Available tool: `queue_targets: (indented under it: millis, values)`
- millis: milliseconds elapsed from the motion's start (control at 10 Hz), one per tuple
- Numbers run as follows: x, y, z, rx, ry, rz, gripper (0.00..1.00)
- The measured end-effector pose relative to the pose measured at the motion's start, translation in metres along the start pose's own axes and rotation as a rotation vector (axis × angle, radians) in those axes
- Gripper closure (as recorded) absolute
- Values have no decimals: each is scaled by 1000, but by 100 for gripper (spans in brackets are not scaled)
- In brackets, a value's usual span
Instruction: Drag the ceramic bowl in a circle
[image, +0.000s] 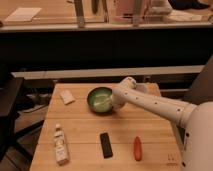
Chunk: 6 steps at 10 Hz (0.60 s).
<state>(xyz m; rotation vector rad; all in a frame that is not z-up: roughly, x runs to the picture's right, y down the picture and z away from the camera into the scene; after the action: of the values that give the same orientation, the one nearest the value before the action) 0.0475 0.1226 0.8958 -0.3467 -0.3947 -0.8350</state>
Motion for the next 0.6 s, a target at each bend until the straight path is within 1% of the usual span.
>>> queue_targets:
  millis: [200,600]
  values:
    - [-8,-3,-1,3,-7,-11,100]
    - [-14,1,-7,9,-19,-21,100]
